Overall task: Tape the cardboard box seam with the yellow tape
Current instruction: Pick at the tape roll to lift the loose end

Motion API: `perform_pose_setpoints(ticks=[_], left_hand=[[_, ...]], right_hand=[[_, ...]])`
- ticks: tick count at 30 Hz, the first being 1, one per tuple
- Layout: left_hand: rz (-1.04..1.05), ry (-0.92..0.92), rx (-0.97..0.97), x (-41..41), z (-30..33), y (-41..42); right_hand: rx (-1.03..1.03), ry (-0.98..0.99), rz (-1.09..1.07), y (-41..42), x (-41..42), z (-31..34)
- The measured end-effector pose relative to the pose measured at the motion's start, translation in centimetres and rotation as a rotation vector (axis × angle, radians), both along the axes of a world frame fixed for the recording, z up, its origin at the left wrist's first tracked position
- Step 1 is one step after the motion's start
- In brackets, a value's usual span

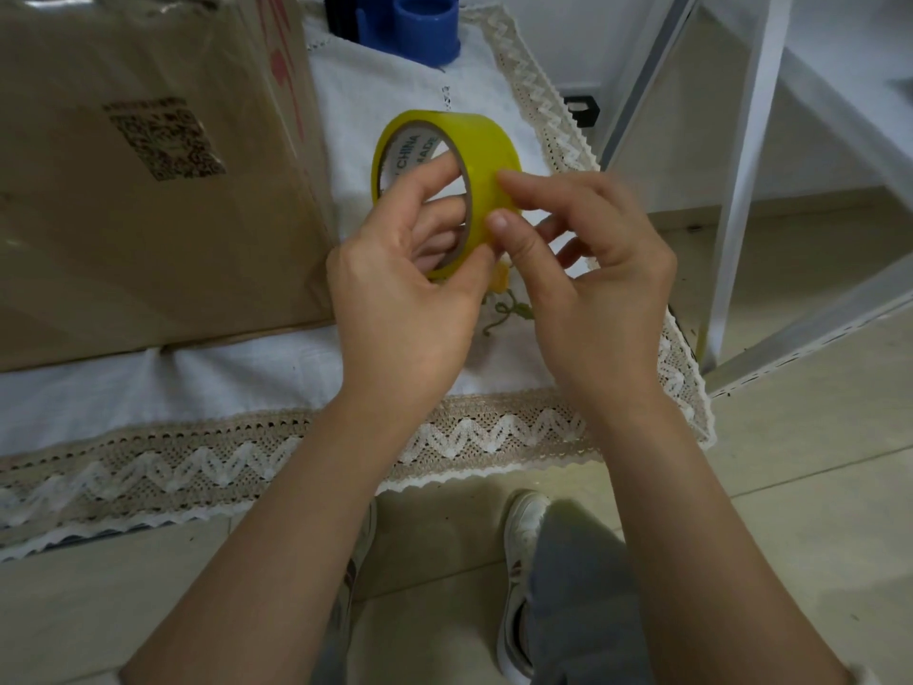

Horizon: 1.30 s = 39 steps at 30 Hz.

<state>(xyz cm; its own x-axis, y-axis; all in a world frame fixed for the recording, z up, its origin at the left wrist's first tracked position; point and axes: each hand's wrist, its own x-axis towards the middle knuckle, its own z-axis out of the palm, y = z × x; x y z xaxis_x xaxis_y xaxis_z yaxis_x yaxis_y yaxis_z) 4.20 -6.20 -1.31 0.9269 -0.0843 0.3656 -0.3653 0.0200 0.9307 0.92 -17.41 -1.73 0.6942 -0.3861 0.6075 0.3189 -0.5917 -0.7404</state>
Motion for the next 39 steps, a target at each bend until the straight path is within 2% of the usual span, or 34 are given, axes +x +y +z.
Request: perform_pose_setpoints(ticks=[3,9,15,18,24,26,31,39], left_hand=[[0.003,-0.019,0.018,-0.1,0.0,0.0],[0.011,-0.007,0.015,-0.2,-0.1,-0.2],[-0.043,0.134,-0.101,-0.2,-0.2,-0.3],[-0.032,0.109,-0.088,-0.1,-0.2,-0.3],[0.004,0.006,-0.023,-0.2,-0.4,-0.3],[-0.004,-0.021,-0.002,-0.2,-0.5,-0.2],[-0.073,-0.051,0.032,-0.5,-0.6,-0.4],[-0.097,-0.078,0.046,-0.5,-0.3,-0.6]], right_hand=[[-0.026,-0.025,-0.033,-0.3,0.1,0.1],[-0.249,-0.074,-0.136,-0.2,0.3,-0.2],[-0.218,-0.045,-0.1,-0.1,0.4,-0.3],[-0.067,-0.001,-0.022,0.3,0.0,0.2],[0.568,0.16,0.128,1.1,-0.1,1.5],[0.713,0.208,0.17,0.7,0.1,1.6],[0.818,0.334,0.299,0.3,0.5,1.7],[0.907,0.313,0.363,0.7,0.8,1.4]])
